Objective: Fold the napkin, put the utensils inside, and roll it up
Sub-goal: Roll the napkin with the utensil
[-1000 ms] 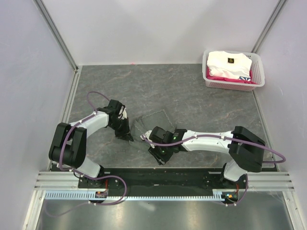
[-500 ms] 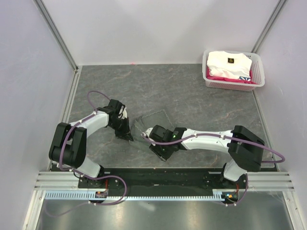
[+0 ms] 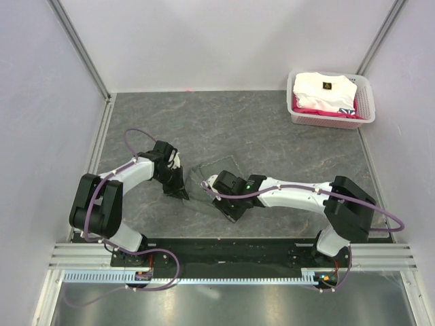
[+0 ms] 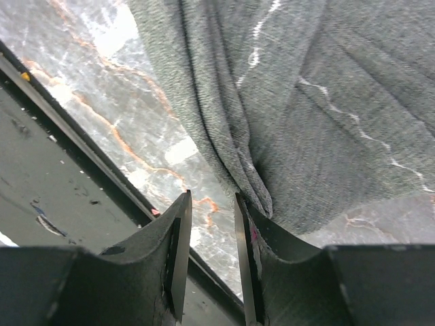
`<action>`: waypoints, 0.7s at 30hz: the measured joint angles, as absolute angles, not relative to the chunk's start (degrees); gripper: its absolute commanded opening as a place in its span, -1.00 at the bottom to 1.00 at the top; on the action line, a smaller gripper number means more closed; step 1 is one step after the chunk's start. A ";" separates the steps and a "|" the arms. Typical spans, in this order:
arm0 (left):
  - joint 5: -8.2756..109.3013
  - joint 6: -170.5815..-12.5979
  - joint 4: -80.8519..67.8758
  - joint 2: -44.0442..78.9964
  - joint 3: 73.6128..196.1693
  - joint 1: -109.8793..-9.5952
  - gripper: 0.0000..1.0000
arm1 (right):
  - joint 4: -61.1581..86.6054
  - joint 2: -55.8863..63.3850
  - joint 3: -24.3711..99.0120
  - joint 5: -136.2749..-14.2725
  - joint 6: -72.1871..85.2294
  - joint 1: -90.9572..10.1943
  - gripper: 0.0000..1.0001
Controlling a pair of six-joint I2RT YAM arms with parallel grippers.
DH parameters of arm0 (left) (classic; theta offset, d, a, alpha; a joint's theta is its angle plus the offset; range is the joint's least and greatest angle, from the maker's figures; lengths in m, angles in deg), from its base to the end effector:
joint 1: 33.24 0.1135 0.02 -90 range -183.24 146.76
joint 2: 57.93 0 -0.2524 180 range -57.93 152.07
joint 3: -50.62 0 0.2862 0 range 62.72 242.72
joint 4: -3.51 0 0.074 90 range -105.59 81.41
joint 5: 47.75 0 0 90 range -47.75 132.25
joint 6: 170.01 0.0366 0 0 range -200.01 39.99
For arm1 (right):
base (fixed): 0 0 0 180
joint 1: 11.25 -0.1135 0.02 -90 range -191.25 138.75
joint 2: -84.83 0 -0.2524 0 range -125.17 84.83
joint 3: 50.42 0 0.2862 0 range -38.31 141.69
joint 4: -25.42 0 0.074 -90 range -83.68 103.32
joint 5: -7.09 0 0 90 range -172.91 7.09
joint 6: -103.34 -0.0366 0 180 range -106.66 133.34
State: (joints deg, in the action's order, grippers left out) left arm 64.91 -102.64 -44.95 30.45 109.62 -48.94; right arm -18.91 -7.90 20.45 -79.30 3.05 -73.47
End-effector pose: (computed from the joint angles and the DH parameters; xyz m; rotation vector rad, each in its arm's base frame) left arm 0.2705 -0.0907 0.1200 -0.1173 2.9969 -0.6724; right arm 0.1575 0.3039 0.1579 -1.2483 2.5207 0.4222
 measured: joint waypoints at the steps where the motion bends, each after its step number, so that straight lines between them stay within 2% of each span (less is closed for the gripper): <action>1: 64.91 -102.62 -44.95 30.45 109.62 -48.94 -0.96 | -18.91 -7.92 20.45 -79.28 3.21 -73.14 -0.21; 13: 64.99 -102.62 -44.95 30.54 109.62 -48.94 -0.96 | -16.90 -12.71 20.14 -75.21 6.16 -67.53 -0.22; 16: 64.99 -102.62 -44.95 30.54 109.62 -48.94 -0.96 | -16.55 -13.21 20.08 -74.53 6.37 -67.26 -0.18; 21: 64.99 -102.62 -45.08 30.71 109.64 -48.94 -0.96 | -16.64 -12.12 20.10 -74.40 6.13 -67.35 0.06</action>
State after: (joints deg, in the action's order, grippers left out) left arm 64.99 -102.62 -45.08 30.71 109.64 -48.94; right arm -16.64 -12.12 20.10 -74.40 6.13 -67.35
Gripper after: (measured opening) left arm 0.044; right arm 0.466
